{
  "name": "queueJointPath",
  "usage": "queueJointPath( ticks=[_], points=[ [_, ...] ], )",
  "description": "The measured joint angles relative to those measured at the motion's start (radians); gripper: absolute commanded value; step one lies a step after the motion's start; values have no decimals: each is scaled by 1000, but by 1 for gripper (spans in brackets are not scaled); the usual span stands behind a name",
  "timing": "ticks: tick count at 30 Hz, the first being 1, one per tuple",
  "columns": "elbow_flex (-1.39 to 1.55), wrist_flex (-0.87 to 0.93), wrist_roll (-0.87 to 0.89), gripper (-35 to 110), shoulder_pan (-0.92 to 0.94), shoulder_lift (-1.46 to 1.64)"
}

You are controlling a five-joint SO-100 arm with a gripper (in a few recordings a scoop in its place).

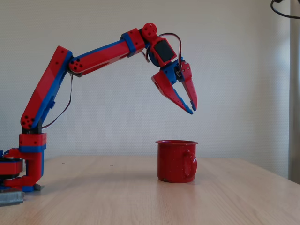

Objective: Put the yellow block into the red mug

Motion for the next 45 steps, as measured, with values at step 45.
queueJointPath(
  ticks=[45],
  points=[
    [1744,-399,-5,0,100,1513]
  ],
)
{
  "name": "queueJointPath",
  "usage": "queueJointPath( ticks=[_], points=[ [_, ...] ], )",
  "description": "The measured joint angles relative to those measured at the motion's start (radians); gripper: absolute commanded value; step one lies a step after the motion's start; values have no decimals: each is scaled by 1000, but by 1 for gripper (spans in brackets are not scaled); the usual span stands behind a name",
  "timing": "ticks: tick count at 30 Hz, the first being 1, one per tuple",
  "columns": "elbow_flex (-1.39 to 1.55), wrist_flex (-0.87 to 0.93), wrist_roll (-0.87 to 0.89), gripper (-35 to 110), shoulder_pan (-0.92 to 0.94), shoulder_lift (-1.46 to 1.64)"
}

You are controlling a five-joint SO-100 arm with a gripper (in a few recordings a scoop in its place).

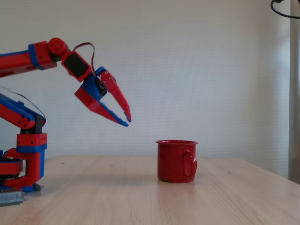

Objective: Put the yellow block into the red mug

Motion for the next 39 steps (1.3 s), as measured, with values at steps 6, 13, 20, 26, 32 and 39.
queueJointPath(
  ticks=[6,13,20,26,32,39],
  points=[
    [256,0,51,0,-21,275],
    [448,43,54,0,-63,477],
    [551,57,69,0,-60,554],
    [601,58,57,0,-60,551],
    [601,58,94,0,-41,552],
    [601,58,176,0,-12,552]
  ],
)
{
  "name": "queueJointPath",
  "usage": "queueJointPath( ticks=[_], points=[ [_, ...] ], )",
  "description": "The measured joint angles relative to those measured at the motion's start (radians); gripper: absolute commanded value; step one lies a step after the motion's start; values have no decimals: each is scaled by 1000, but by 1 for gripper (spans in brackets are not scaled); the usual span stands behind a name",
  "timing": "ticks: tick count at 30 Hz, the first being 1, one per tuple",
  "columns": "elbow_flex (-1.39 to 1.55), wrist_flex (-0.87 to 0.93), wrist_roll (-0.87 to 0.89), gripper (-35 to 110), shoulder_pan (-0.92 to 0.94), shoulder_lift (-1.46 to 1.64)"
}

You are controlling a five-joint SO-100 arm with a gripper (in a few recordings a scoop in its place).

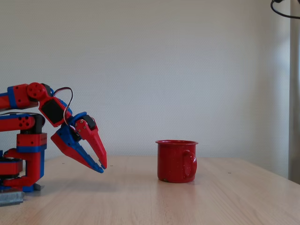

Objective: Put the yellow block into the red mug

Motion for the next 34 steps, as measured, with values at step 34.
queueJointPath(
  ticks=[34],
  points=[
    [0,0,0,0,3,0]
  ],
)
